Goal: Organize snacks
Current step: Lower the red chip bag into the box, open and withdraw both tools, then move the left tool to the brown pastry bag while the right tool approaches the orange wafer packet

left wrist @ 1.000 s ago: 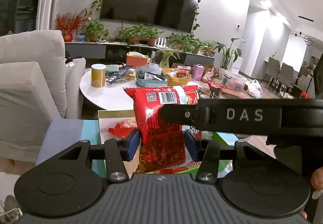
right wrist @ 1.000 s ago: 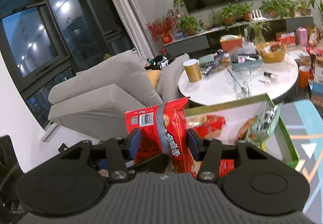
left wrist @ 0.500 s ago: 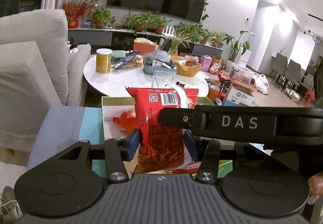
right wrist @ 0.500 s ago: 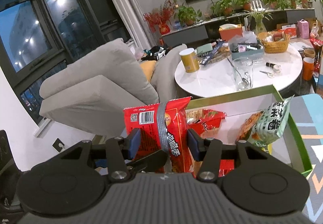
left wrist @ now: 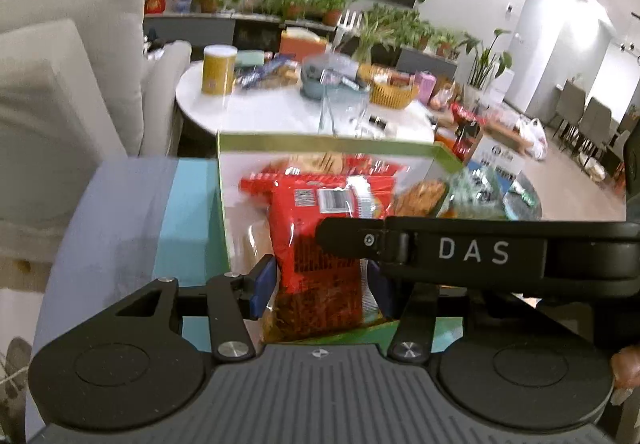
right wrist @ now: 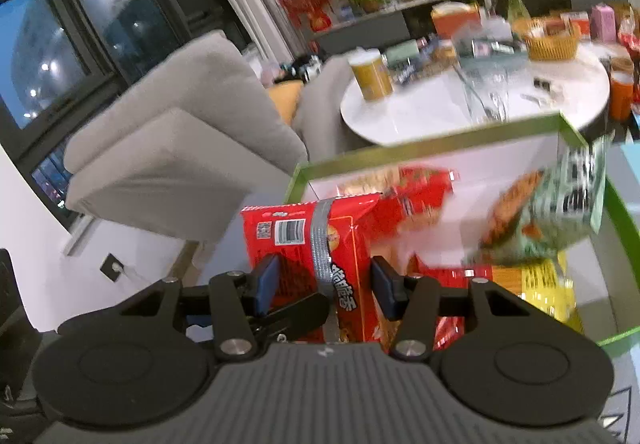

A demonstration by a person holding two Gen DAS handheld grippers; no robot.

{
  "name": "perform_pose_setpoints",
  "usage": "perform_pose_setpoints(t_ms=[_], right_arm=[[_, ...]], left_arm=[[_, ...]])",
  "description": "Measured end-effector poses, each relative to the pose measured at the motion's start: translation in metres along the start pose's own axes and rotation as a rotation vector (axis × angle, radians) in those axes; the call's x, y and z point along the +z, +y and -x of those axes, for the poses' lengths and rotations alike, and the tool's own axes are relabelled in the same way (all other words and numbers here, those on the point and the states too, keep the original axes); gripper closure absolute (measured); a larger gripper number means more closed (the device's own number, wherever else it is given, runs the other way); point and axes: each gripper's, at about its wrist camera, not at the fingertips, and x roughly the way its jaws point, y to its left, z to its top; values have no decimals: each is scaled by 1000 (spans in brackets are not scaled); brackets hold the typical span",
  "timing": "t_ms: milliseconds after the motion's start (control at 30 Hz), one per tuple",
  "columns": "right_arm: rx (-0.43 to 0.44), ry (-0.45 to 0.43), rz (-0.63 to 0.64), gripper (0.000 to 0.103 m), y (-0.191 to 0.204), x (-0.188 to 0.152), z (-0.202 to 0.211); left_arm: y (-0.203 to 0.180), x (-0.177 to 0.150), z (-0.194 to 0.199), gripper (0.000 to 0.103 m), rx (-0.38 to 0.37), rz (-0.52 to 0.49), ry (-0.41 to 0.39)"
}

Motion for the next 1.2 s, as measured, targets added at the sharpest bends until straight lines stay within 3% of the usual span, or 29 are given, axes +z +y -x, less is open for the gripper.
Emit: perform_pose_setpoints(t_ms=[133, 533, 733, 1200], right_arm=[[-39, -6, -9, 50, -2, -5, 4], [-33, -54, 25, 50, 8, -16, 55], [-36, -60, 32, 50, 11, -37, 79], [-35, -32, 39, 49, 23, -95, 118]], left_arm=[[3, -4, 5, 51, 15, -5, -8], [-5, -11, 64, 43, 41, -51, -95], [-5, -37, 100, 40, 67, -61, -112], [2, -116, 144, 32, 92, -9, -26]])
